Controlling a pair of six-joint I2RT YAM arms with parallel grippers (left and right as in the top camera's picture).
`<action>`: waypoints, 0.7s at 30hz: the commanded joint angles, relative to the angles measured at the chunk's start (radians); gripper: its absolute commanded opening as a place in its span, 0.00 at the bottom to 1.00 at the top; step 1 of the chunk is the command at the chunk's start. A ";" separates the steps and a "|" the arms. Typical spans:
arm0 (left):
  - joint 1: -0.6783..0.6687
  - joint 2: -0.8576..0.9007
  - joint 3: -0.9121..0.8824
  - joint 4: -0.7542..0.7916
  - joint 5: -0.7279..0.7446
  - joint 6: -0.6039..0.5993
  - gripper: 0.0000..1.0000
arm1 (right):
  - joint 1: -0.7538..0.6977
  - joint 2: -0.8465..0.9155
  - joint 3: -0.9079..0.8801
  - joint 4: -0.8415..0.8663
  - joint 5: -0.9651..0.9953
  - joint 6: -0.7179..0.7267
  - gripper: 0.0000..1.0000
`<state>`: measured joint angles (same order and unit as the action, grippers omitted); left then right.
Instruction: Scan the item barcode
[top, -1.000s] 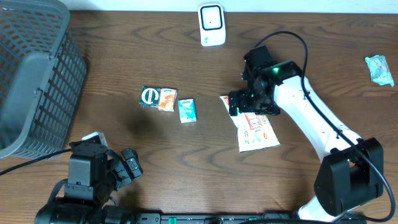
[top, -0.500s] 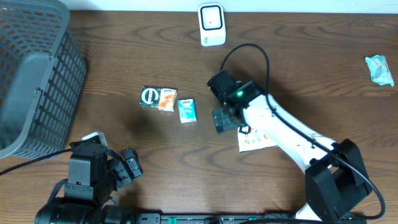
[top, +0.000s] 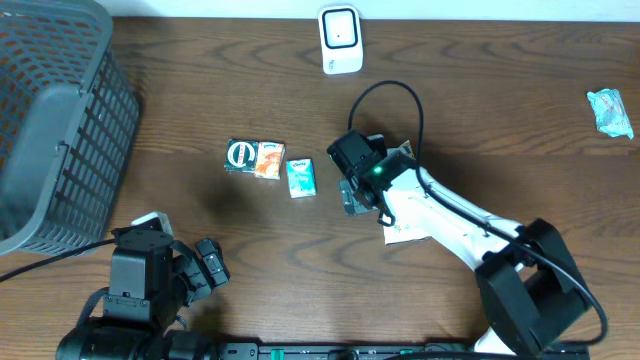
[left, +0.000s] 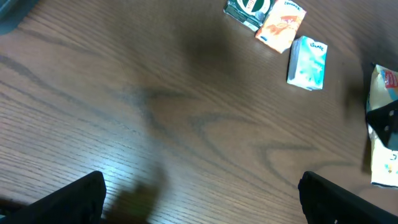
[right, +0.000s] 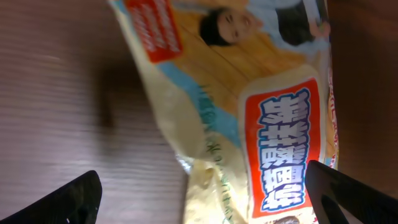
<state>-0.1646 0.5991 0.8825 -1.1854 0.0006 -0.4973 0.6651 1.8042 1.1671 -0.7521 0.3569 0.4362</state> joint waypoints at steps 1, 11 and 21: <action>0.002 -0.004 -0.002 -0.003 -0.009 0.002 0.98 | -0.003 0.050 -0.012 0.012 0.079 -0.010 0.99; 0.002 -0.004 -0.002 -0.003 -0.009 0.002 0.97 | -0.034 0.208 -0.012 0.040 0.142 -0.101 0.98; 0.002 -0.004 -0.002 -0.003 -0.009 0.002 0.97 | -0.114 0.226 -0.007 0.026 0.010 -0.105 0.17</action>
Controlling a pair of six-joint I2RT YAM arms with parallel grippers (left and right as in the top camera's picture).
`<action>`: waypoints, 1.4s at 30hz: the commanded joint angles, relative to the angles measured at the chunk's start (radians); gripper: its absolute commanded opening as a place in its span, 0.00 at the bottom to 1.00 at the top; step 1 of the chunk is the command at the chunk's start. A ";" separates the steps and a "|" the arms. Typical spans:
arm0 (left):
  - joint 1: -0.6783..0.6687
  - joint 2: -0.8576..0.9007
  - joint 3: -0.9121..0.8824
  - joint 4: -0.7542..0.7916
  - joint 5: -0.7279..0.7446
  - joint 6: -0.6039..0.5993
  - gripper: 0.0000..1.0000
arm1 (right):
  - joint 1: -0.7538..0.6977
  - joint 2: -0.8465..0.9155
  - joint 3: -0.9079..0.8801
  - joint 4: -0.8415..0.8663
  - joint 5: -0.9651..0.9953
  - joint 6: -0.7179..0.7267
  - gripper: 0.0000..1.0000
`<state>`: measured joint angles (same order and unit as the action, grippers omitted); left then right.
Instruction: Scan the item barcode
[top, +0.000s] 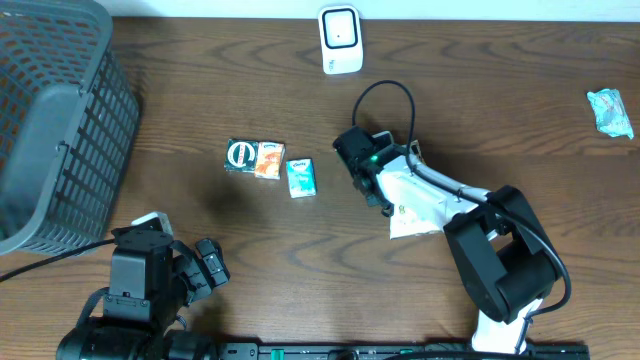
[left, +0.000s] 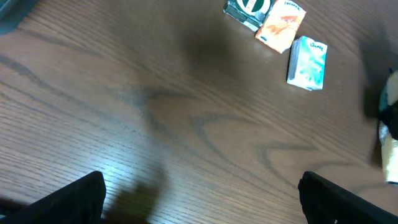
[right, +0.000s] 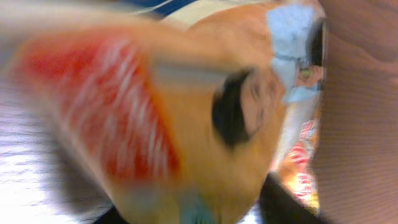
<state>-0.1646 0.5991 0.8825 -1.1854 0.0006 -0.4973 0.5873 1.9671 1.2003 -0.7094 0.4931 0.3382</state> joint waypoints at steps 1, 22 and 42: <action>0.002 -0.004 -0.002 -0.003 -0.009 0.002 0.98 | -0.045 0.060 -0.035 -0.025 -0.147 -0.007 0.07; 0.002 -0.004 -0.002 -0.003 -0.009 0.002 0.98 | -0.346 0.010 0.424 -0.270 -1.355 -0.265 0.01; 0.002 -0.004 -0.002 -0.003 -0.009 0.002 0.98 | -0.423 -0.047 0.204 -0.075 -1.157 -0.148 0.01</action>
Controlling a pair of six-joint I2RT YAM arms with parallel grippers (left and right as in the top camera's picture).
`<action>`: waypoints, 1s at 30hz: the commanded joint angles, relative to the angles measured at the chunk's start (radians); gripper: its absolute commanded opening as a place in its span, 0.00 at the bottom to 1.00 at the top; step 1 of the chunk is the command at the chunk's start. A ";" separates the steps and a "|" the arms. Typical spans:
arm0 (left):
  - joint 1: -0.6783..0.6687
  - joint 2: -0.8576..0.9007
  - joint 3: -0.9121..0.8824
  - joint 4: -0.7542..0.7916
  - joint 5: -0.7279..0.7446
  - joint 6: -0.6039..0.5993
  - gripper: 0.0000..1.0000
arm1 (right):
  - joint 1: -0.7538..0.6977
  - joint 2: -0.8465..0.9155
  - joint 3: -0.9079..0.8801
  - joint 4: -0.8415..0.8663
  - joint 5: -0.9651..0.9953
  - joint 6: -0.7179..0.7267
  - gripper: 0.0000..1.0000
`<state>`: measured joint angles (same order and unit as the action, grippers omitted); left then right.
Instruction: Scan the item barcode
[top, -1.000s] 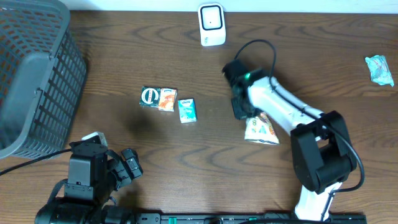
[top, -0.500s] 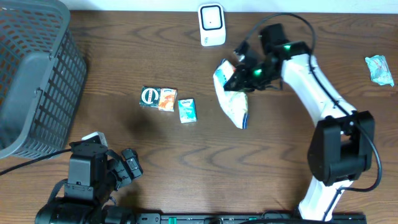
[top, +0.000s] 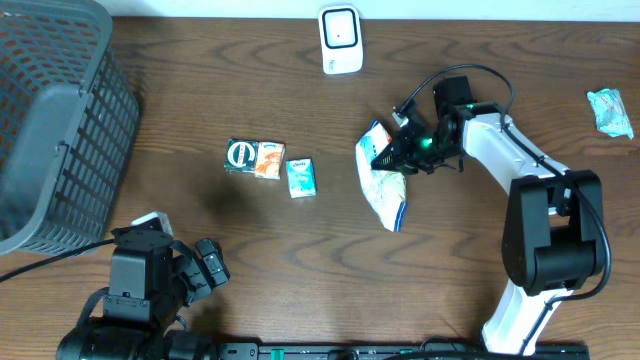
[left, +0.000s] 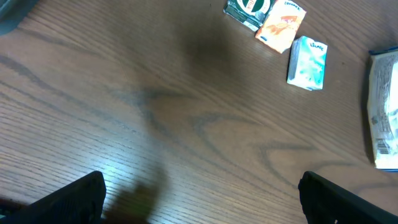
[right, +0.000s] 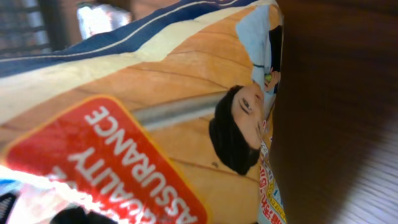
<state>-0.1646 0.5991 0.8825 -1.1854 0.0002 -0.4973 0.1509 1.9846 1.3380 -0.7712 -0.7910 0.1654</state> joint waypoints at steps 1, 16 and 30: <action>0.002 -0.004 -0.002 -0.003 -0.009 0.002 0.97 | 0.021 -0.074 0.083 -0.021 0.167 0.025 0.01; 0.002 -0.004 -0.002 -0.003 -0.009 0.002 0.98 | 0.267 -0.083 0.161 -0.013 1.113 0.067 0.01; 0.002 -0.004 -0.002 -0.003 -0.009 0.002 0.98 | 0.335 -0.043 0.196 -0.061 0.903 0.172 0.60</action>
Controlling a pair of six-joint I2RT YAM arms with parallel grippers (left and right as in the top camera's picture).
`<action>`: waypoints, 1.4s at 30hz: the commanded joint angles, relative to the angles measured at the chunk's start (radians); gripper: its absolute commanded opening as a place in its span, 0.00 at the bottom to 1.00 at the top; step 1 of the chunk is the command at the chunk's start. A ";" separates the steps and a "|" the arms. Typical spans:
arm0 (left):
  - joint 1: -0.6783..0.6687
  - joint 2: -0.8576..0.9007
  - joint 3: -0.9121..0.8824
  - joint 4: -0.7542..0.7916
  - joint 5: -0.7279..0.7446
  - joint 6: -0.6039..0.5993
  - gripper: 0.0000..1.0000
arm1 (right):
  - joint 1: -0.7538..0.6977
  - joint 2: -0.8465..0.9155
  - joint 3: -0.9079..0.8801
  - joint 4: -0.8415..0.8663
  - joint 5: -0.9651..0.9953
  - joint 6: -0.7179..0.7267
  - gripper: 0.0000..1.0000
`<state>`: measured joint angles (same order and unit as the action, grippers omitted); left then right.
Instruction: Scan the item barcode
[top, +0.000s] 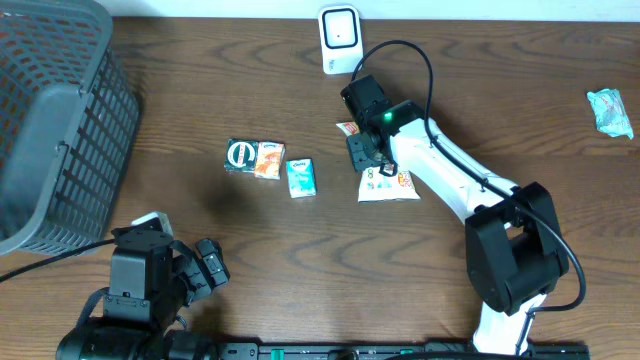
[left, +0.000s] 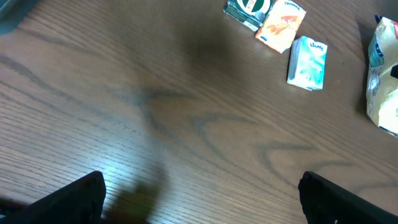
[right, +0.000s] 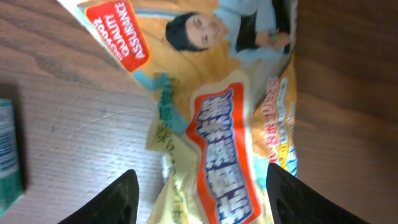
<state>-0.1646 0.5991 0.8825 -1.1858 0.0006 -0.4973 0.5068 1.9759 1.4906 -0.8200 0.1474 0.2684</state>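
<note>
A yellow-and-orange snack bag (top: 388, 183) lies flat on the wooden table below the white scanner (top: 340, 40). The right wrist view shows its printed side (right: 217, 93) facing up. My right gripper (right: 202, 190) hovers over the bag's near end, open, with its fingers spread either side of the bag and not gripping it. In the overhead view the right gripper (top: 364, 158) is at the bag's upper left edge. My left gripper (left: 202, 196) is open over bare wood at the front left. The left wrist view catches the bag (left: 382, 81) at its right border.
Three small packs lie left of the bag: a dark green one (top: 240, 155), an orange one (top: 268, 160) and a teal one (top: 300, 178). A grey basket (top: 50, 130) fills the far left. A teal wrapper (top: 610, 110) lies at the right edge.
My right gripper was shut on the bag and held it raised and turned, with the arm reaching from the right. Now the bag lies flat on the table and the gripper is open over it.
At first my right gripper hung open over the bag, which lay lower on the table. Then it was down tight against the bag. Then it held the bag lifted, nearer the scanner. Now the bag is let go below the scanner. The left arm never moved.
</note>
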 joint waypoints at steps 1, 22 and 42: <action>0.002 -0.004 -0.002 -0.002 -0.009 0.002 0.98 | -0.032 -0.039 0.052 -0.016 -0.039 0.068 0.60; 0.002 -0.004 -0.002 -0.003 -0.009 0.002 0.98 | -0.145 0.138 0.052 -0.041 -0.296 0.011 0.61; 0.002 -0.004 -0.002 -0.002 -0.009 0.002 0.98 | -0.138 0.230 0.092 -0.151 -0.297 0.012 0.68</action>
<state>-0.1646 0.5991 0.8825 -1.1854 0.0006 -0.4973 0.3595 2.1399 1.5921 -0.9096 -0.1215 0.2821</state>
